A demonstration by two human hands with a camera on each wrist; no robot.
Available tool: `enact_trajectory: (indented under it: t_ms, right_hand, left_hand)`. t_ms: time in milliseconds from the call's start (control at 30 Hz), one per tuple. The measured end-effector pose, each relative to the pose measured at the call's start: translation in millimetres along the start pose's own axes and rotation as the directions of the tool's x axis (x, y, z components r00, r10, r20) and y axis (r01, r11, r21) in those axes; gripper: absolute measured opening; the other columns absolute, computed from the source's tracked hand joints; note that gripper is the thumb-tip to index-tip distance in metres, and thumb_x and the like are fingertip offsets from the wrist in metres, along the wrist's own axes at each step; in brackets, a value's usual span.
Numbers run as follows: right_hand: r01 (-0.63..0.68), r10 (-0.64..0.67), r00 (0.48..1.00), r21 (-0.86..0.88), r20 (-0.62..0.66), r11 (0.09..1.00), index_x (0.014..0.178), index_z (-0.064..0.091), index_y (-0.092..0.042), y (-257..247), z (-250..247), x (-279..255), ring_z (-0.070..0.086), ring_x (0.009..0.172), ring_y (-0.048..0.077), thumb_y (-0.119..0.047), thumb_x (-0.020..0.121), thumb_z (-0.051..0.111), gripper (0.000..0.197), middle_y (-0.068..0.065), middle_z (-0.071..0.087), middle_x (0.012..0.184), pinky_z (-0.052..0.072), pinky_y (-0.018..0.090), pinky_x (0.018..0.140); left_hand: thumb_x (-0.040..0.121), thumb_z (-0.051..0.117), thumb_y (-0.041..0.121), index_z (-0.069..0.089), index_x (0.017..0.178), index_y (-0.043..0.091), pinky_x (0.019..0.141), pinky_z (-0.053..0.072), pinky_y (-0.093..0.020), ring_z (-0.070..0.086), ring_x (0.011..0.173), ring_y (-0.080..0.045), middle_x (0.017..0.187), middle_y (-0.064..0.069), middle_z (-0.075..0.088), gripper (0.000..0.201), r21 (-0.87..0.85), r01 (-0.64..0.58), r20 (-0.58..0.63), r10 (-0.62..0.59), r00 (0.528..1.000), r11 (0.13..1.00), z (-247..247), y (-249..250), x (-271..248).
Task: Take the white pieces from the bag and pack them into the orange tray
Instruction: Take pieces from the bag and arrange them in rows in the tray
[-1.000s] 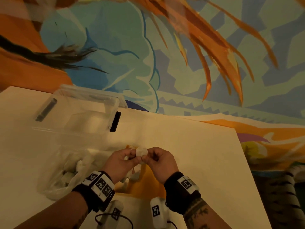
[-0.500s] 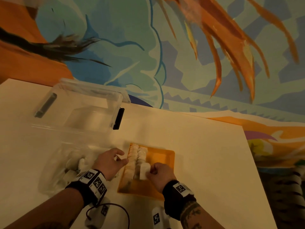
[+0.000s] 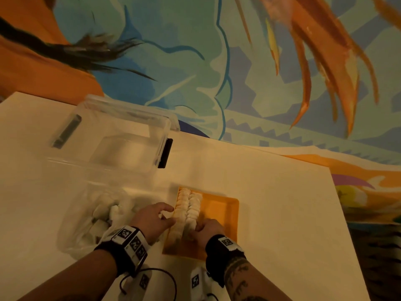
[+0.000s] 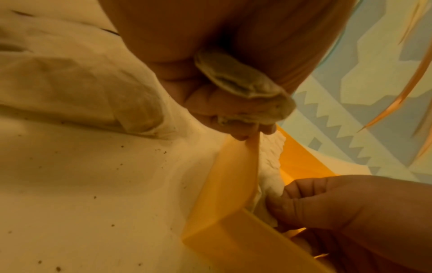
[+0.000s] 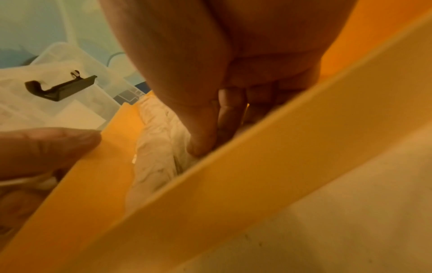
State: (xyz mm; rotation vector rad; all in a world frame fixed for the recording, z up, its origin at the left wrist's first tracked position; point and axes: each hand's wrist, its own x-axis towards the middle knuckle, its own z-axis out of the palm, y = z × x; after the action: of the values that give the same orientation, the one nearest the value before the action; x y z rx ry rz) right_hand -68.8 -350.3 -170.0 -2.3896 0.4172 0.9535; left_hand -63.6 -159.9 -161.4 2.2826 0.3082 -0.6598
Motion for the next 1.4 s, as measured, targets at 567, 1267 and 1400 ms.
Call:
enact_trajectory:
  t_ms: [567,1267,1400]
  right_hand:
    - [0.356,-0.328,0.934,0.344,-0.140,0.869,0.093,0.064,-0.030,-9,-23,-46,0.067,0.087,0.015,-0.036,0.091,0.060,0.007,-0.006,0.070,0.096,0.054,0.028,0.078]
    - [0.266,-0.292,0.946,0.847,-0.138,0.460,0.088,0.054,-0.011,5,-54,-96,0.068,0.064,0.022,-0.020,0.087,0.071,0.020,0.012,0.069,0.082,0.051,0.030,0.055]
    - [0.382,-0.302,0.918,0.776,-0.256,0.502,0.092,0.058,-0.008,10,-63,-98,0.068,0.068,0.022,-0.020,0.090,0.069,0.016,0.011,0.070,0.081,0.051,0.032,0.058]
  left_hand:
    - [0.093,0.059,0.045,0.070,0.095,0.034,0.044,0.039,-0.026,0.057,0.057,-0.022,0.069,-0.003,0.068,0.015,-0.637,-0.069,-0.091,0.014,0.996,0.767,-11,36,-19]
    - [0.095,0.061,0.034,0.070,0.086,0.022,0.041,0.037,-0.021,0.049,0.043,-0.002,0.062,0.007,0.065,0.017,-0.638,-0.257,-0.275,0.098,0.957,0.726,18,91,-64]
    - [0.094,0.059,0.041,0.071,0.087,0.023,0.037,0.033,-0.020,0.046,0.037,-0.008,0.054,0.001,0.061,0.023,-0.676,-0.211,-0.197,0.102,0.975,0.707,18,92,-68]
